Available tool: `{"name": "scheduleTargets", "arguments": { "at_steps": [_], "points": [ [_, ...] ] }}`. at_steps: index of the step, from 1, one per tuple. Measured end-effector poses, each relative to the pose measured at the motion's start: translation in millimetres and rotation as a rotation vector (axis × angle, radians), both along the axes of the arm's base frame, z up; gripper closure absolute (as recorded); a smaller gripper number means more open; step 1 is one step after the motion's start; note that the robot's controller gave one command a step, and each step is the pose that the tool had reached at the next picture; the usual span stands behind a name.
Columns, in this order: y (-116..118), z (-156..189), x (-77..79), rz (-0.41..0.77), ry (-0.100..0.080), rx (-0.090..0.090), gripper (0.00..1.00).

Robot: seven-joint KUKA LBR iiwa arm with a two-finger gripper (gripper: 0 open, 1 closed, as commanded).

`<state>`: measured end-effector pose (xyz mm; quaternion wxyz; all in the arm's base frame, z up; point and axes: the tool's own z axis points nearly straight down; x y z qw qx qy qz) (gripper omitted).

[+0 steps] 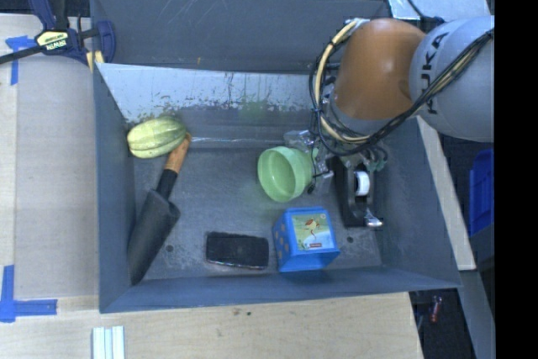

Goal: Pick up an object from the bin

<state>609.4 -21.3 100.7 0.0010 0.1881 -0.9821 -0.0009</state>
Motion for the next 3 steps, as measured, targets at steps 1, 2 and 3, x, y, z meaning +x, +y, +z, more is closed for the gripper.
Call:
{"name": "scheduleTargets", "arguments": {
  "at_steps": [1, 2, 3],
  "points": [
    [0, 33, 1.5, 0.000, -0.005, 0.000, 1.00],
    [0, 52, 3.0, -0.001, -0.012, -0.001, 1.00],
    [0, 64, 2.4, -0.002, -0.010, -0.001, 1.00]
  ]
}}
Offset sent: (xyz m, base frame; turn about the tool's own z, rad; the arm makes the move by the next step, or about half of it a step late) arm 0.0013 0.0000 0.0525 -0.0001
